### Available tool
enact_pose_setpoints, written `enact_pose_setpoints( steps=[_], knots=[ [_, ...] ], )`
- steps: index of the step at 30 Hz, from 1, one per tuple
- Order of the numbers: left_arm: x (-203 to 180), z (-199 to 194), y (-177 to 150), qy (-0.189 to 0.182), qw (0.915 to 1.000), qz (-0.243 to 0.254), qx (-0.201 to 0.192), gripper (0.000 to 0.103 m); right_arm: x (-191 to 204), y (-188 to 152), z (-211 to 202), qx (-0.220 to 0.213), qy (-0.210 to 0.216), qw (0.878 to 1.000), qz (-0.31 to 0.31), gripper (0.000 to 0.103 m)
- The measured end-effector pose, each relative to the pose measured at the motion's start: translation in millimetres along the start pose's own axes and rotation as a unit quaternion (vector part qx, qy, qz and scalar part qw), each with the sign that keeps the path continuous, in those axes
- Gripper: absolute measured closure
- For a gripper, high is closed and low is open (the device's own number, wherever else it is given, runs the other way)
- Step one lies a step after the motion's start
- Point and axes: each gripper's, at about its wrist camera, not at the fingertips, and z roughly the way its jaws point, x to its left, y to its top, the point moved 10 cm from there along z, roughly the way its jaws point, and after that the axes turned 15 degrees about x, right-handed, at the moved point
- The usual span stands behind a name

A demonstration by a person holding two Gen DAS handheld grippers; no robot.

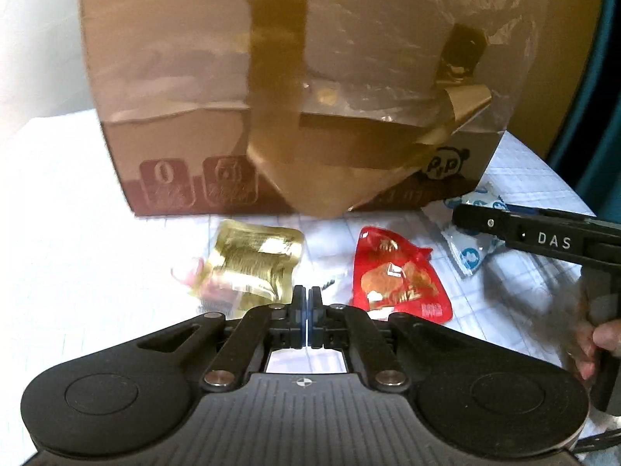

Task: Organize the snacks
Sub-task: 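Grasp the blue-and-white packet with right tool while left tool reaches red packet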

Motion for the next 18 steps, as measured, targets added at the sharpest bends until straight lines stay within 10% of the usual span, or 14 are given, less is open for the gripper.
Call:
enact_pose_setpoints(
  steps=[7, 11, 18],
  knots=[
    [1, -14, 7, -0.018, 0.9998, -0.004, -0.008, 0.095, 0, 0, 0, 0.0, -0.002, 1.0, -0.002, 0.05],
    [-11, -25, 19, -0.04, 0.9986, 0.02, -0.029, 0.051, 1, -1, 0, -0.001, 0.0, 1.0, 0.0, 0.05],
    [-42, 0, 32, -0.051, 0.9946, 0.089, -0.007, 0.05, -1, 0, -1, -0.001, 0.005, 1.0, 0.004, 0.05]
  ],
)
